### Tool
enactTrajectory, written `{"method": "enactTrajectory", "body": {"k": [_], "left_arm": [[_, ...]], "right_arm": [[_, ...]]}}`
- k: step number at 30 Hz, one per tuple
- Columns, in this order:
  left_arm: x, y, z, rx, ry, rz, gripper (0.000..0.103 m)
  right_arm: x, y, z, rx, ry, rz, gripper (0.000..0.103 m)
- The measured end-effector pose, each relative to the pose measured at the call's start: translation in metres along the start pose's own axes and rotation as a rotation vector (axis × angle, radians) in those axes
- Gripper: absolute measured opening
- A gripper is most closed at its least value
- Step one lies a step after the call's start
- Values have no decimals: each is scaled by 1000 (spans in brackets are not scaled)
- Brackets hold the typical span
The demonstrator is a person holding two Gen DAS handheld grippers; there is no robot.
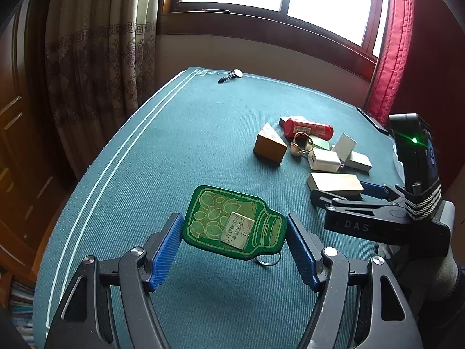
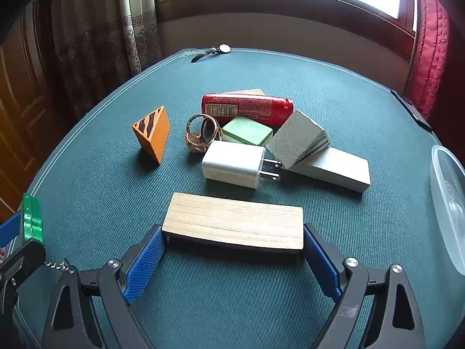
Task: Organize rigid objects
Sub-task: 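Carry the wooden block into the clear bowl and open the right gripper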
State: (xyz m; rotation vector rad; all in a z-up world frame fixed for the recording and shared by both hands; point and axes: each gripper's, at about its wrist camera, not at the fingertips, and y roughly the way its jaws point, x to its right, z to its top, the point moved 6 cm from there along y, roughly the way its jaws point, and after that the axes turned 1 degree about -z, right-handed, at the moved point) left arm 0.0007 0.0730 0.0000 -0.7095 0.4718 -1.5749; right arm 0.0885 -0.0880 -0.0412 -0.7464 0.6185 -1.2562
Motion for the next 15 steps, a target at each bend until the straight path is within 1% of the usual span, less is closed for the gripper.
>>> {"method": "enactTrajectory", "body": {"k": [4, 8, 15], "left_arm": [[6, 0, -2, -7, 9, 3, 72], [18, 0, -4, -15, 28, 3, 72], [47, 0, -3, -24, 76, -13, 72]], "right_arm": [[13, -13, -15, 9, 24, 20, 94], [36, -26, -27, 20, 74, 29, 94], [85, -58, -35, 89, 153, 2, 94]]}}
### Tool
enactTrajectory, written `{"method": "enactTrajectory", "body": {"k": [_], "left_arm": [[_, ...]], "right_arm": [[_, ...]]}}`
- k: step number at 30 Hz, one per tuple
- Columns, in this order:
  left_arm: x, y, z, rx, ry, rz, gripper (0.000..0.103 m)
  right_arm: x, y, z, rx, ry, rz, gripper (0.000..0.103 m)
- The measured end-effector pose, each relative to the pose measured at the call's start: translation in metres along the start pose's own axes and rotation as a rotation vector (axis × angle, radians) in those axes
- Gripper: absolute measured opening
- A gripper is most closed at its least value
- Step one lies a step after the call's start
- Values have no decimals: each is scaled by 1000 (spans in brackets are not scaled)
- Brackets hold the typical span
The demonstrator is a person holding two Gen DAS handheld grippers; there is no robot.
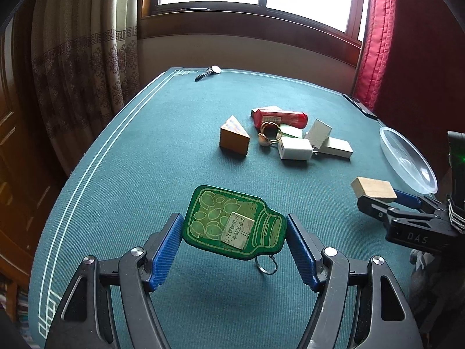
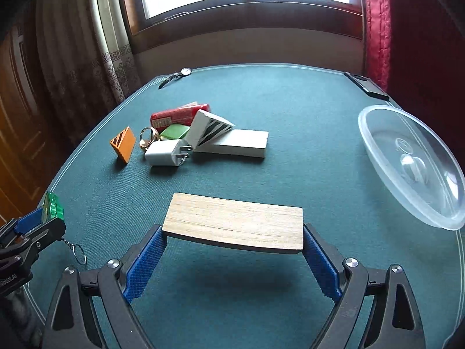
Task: Organize rigid objects
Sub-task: 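Carry the wooden block into the clear bowl and open the right gripper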
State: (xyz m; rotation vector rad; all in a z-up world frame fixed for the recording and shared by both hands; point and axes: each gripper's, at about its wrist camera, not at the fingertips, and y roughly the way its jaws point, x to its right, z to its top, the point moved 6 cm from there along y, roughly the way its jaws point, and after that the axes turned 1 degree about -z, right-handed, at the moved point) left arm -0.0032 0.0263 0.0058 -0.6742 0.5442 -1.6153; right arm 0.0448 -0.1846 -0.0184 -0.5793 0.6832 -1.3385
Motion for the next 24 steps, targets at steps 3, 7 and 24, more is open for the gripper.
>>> {"method": "enactTrajectory", "body": {"k": [3, 7, 24], "left_arm": [[14, -2, 2, 1, 19, -8, 72], [34, -3, 8, 7, 48, -17, 71], [121, 2, 34, 28, 155, -45, 72]], "right_arm": [[24, -12, 4, 34, 39, -27, 94], [63, -27, 11, 79, 90, -73, 94], [213, -29, 27, 141, 252, -251, 95]]}}
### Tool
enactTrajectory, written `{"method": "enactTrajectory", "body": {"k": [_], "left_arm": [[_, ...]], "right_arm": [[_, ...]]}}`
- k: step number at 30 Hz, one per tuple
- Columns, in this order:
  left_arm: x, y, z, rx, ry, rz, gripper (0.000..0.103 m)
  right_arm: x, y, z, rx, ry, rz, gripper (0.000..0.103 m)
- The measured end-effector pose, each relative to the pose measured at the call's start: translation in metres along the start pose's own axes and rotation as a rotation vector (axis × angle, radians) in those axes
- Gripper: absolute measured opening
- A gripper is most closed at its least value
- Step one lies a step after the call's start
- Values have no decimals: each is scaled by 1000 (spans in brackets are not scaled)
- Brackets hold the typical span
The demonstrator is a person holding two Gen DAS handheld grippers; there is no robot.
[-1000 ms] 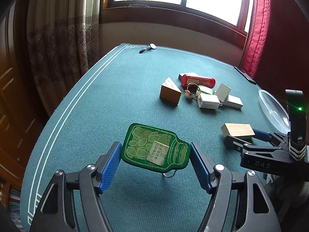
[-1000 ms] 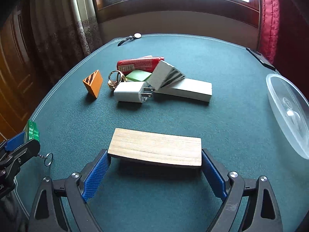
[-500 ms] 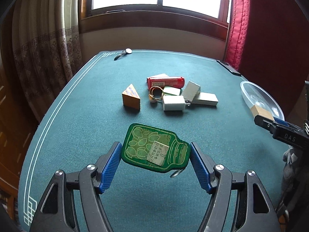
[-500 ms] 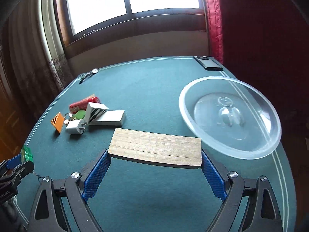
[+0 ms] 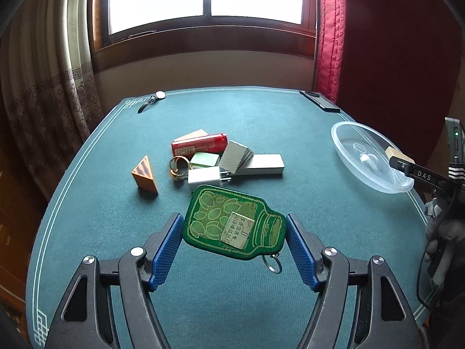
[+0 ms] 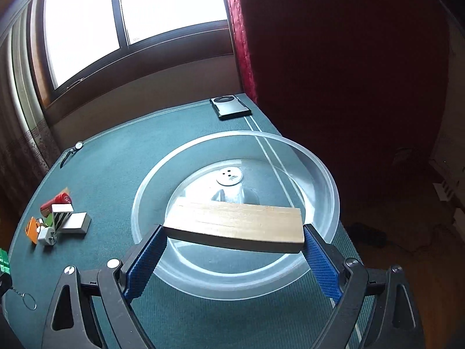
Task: Organize rigid objects
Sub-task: 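Carry the wooden block into the clear bowl and open the right gripper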
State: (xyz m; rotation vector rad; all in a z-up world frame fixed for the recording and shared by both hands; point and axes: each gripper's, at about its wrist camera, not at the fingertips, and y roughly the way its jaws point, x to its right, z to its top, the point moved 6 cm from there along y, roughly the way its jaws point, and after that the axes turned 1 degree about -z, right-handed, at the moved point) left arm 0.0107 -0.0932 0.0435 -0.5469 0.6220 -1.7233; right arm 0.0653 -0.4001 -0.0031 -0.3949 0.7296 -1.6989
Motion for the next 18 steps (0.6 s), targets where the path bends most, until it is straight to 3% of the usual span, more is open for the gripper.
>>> {"method": "enactTrajectory", "body": {"k": [10, 18], "left_arm": [[58, 20, 23, -4, 87, -30, 72], [111, 47, 45, -9, 133, -113, 72]], "right_arm": [[42, 0, -1, 54, 115, -29, 97], [56, -12, -5, 134, 171, -99, 97]]}}
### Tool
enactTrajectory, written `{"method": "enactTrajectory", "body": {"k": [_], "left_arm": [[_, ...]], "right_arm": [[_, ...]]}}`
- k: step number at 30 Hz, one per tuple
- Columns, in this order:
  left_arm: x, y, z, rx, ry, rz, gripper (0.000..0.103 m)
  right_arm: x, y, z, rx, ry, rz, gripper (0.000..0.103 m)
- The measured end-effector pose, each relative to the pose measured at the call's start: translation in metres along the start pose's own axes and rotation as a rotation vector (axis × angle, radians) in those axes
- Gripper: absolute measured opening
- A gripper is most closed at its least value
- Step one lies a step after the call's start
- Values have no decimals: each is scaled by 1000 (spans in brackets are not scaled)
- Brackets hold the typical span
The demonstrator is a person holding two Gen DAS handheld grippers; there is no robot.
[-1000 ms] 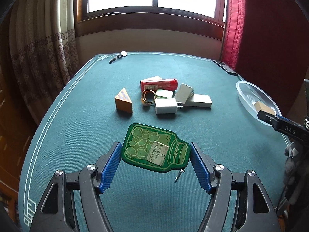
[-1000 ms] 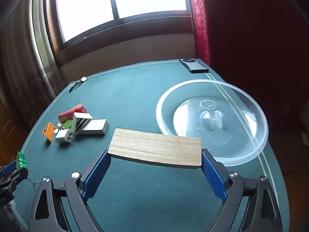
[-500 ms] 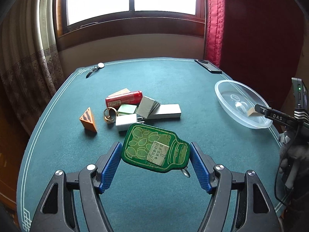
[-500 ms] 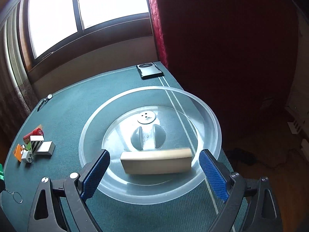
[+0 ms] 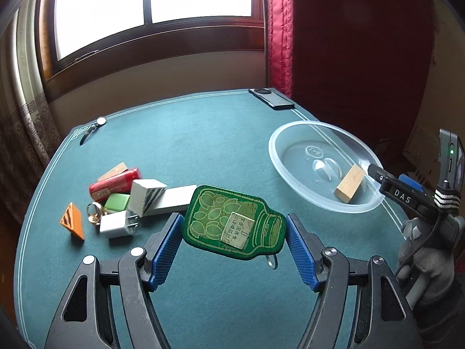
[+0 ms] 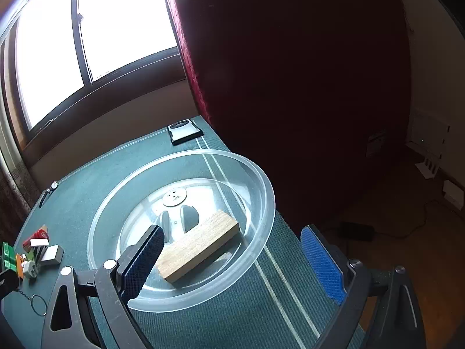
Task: Organize rigid objects
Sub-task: 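Carry the wooden block into the clear bowl and open the right gripper, then lower the green keychain into the clear bowl and open the left gripper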
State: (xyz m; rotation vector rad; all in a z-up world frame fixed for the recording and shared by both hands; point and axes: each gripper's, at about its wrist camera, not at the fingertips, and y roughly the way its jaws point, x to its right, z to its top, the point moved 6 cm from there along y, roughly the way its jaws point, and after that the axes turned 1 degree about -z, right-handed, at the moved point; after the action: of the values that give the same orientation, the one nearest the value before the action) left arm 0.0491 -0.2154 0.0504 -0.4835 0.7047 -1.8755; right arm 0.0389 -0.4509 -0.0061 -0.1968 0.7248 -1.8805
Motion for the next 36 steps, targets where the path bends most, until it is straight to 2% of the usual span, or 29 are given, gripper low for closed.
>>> {"method": "enactTrajectory", "body": {"k": [8, 13, 29, 36], "left_arm": [[47, 34, 33, 20, 52, -101, 72], [69, 56, 42, 8, 73, -148, 72], [88, 102, 50, -35, 68, -178, 73], [86, 104, 47, -40, 65, -174, 76]], "right_arm": [[18, -9, 2, 38, 69, -36, 98], [22, -8, 3, 29, 87, -45, 98], [32, -2, 4, 5, 111, -29, 98], [34, -1, 5, 2, 113, -21, 97]]}}
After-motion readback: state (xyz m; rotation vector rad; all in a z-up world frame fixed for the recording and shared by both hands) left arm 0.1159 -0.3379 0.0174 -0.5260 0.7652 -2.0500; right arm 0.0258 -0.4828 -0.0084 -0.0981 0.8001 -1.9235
